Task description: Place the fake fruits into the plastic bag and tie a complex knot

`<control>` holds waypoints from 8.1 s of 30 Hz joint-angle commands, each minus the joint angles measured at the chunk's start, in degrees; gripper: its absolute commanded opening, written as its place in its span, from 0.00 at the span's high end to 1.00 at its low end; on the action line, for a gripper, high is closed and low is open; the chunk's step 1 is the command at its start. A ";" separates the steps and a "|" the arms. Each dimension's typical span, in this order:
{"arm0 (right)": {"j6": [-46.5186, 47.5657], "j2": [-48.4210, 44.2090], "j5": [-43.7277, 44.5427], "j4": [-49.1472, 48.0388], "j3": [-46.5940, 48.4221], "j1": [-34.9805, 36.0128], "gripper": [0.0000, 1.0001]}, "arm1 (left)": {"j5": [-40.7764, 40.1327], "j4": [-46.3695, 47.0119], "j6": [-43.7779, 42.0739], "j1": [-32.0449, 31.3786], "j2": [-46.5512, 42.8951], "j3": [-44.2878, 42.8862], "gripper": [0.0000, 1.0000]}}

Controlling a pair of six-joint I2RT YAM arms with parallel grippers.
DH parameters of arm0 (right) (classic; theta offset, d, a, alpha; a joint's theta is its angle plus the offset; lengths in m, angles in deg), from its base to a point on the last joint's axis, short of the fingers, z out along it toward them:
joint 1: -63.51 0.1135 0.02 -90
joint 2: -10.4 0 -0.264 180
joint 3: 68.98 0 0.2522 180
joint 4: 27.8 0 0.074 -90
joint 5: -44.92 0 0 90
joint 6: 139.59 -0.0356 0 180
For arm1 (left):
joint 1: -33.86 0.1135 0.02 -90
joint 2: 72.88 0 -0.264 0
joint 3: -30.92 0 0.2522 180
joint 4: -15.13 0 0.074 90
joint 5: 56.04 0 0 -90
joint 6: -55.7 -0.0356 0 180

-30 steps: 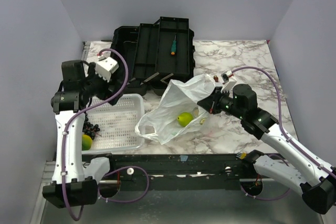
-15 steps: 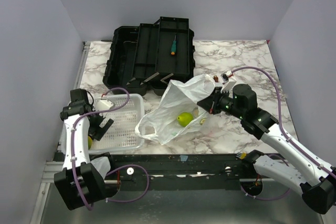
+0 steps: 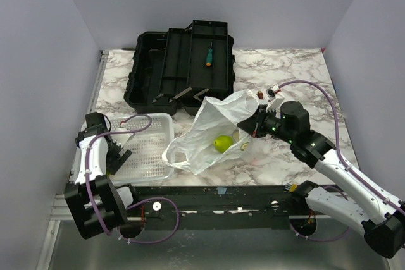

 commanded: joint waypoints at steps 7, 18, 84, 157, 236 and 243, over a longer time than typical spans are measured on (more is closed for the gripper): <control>0.08 0.69 -1.71 -1.20 -0.60 -0.27 0.99 | 0.70 -4.55 2.65 0.41 0.69 0.78 0.12; 0.56 0.97 -1.23 -1.12 -0.19 -0.27 0.99 | 10.35 -9.86 7.36 -1.69 -0.87 -7.39 0.41; -4.31 3.40 3.96 0.81 1.77 -3.22 0.99 | 47.58 53.64 -2.93 -67.00 10.99 -11.36 0.02; -1.42 4.53 -0.92 -2.08 -0.58 -3.45 0.99 | 18.26 7.69 24.39 3.13 6.33 -1.02 0.50; -2.81 1.92 -5.41 -5.47 5.40 -3.44 0.99 | 38.37 63.80 28.30 -64.12 23.23 -29.09 1.00; -2.70 1.75 -2.57 -3.25 6.70 -3.96 0.99 | 41.25 75.98 27.30 -66.01 29.37 -27.04 1.00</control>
